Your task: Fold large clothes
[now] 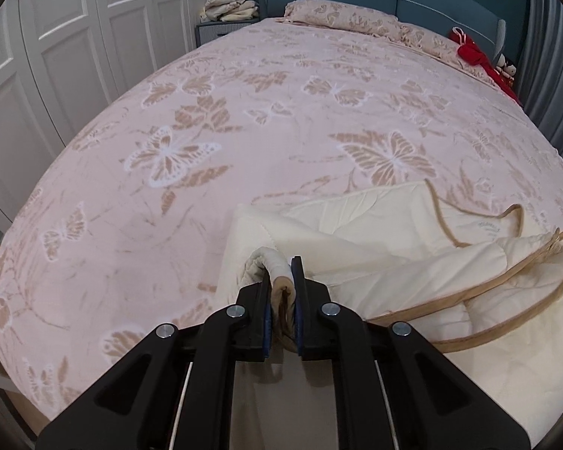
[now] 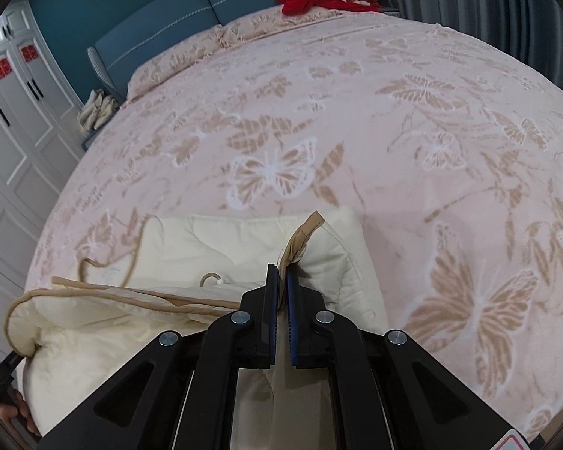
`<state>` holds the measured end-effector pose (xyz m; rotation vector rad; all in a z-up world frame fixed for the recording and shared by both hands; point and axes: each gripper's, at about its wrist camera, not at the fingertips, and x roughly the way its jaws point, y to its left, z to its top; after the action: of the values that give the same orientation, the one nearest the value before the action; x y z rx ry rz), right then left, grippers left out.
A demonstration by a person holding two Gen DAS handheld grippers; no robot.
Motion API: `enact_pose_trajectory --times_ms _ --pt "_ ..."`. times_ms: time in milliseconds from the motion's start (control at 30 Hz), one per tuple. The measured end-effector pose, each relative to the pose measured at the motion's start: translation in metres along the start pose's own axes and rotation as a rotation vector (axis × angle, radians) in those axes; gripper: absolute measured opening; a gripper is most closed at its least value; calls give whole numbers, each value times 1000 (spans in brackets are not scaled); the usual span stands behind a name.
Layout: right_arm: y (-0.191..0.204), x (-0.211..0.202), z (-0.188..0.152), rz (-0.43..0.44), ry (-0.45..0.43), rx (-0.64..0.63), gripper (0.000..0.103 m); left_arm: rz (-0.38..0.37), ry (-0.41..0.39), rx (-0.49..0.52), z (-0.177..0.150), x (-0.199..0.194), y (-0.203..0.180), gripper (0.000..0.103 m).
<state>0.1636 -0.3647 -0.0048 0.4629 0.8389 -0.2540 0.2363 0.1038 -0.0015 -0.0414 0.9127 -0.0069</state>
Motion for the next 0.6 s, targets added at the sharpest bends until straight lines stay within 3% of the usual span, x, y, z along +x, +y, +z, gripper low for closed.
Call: enact_pose_trajectory --times_ms 200,367,400,467,533,567,600 --pt "-1 18 -8 -12 12 -7 2 1 -18 13 -11 12 -2 10" --pt "-7 16 -6 43 20 11 5 -29 -57 -6 -15 8 3 11" --pt "-9 12 -3 56 29 14 7 -46 -58 -27 -14 3 7 13" --pt "-12 -7 4 78 5 35 19 -88 -69 -89 -9 -15 18 15" --pt "-14 -36 12 84 -75 48 31 -153 -120 -135 -1 -46 30 23" --pt "-13 -57 17 95 -129 40 31 -178 -139 -143 2 -57 32 35" --pt "-8 -74 21 101 -172 20 31 -174 -176 -149 6 -72 33 55"
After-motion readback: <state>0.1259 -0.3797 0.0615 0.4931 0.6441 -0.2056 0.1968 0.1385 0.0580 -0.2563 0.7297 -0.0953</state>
